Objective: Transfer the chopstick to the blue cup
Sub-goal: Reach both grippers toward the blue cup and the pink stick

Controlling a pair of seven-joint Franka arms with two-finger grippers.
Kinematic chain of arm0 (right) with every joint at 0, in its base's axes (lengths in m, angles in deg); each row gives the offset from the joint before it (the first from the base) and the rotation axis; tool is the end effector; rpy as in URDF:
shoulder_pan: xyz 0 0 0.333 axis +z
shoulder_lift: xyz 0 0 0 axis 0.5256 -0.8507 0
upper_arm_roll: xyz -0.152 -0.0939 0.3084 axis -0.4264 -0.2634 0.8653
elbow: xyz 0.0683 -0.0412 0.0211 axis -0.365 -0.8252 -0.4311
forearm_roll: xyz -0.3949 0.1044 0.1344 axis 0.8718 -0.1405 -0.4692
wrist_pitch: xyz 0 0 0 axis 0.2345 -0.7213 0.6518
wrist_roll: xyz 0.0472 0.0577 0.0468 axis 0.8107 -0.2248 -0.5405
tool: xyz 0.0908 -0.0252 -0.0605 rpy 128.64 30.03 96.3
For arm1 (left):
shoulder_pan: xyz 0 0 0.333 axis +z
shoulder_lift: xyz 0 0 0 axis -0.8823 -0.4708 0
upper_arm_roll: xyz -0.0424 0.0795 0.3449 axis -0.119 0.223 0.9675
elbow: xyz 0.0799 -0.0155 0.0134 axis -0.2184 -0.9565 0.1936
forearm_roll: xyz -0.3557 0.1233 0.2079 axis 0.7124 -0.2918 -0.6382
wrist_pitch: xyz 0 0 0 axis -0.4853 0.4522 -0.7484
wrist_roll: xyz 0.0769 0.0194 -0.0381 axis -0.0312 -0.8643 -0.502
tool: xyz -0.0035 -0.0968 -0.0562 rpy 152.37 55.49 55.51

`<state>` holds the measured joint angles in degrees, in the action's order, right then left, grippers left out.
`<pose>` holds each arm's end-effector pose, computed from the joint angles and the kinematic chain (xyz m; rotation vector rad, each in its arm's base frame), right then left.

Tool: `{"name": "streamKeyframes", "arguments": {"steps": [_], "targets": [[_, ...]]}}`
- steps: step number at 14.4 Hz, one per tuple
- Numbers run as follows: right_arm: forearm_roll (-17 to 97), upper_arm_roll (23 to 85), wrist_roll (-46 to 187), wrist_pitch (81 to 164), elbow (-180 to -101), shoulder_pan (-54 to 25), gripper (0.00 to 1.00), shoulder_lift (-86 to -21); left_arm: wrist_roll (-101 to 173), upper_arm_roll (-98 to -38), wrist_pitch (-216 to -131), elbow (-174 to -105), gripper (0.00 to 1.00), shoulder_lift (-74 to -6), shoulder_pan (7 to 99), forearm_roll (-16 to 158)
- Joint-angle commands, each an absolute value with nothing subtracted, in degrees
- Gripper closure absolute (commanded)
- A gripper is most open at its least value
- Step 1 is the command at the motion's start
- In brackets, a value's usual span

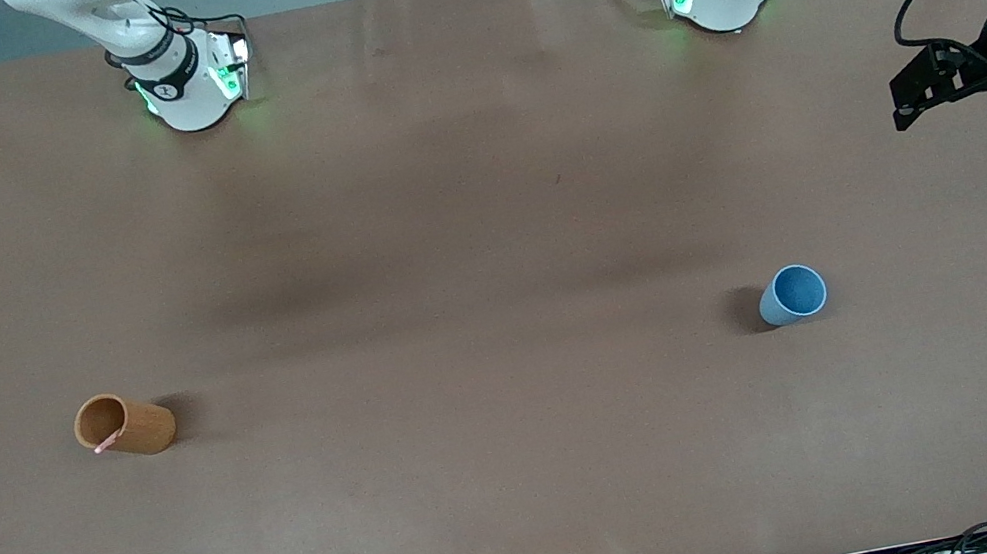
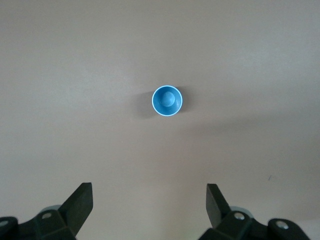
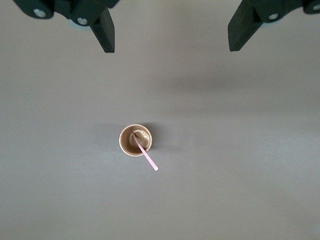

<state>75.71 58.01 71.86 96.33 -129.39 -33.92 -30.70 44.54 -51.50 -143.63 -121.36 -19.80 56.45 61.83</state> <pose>0.5944 -0.0344 0.6771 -3.1242 -0.0101 -0.0369 0.6149 -0.0743 0.6764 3.1294 -0.2540 0.0105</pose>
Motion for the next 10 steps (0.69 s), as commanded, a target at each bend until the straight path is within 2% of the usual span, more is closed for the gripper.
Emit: {"name": "streamKeyframes", "arguments": {"steps": [1,5,7,10], "targets": [[74.9,58.1,71.5,96.2,-129.7,-34.0,0.0,-30.2,44.2,-52.3,-142.1,-119.5,0.0,-20.5,57.0,61.3],[74.9,58.0,71.6,96.2,-129.8,-34.0,0.0,-30.2,44.3,-52.3,-142.6,-119.7,0.0,-20.8,57.1,61.5],[74.9,58.1,71.7,96.4,-129.7,-34.0,0.0,-30.2,44.3,-52.1,-143.6,-120.5,0.0,-23.2,57.5,61.7],[74.9,58.1,71.7,96.6,-129.8,-34.0,0.0,-30.2,44.0,-51.8,-151.5,-123.7,0.0,-27.9,57.8,61.6]]}}
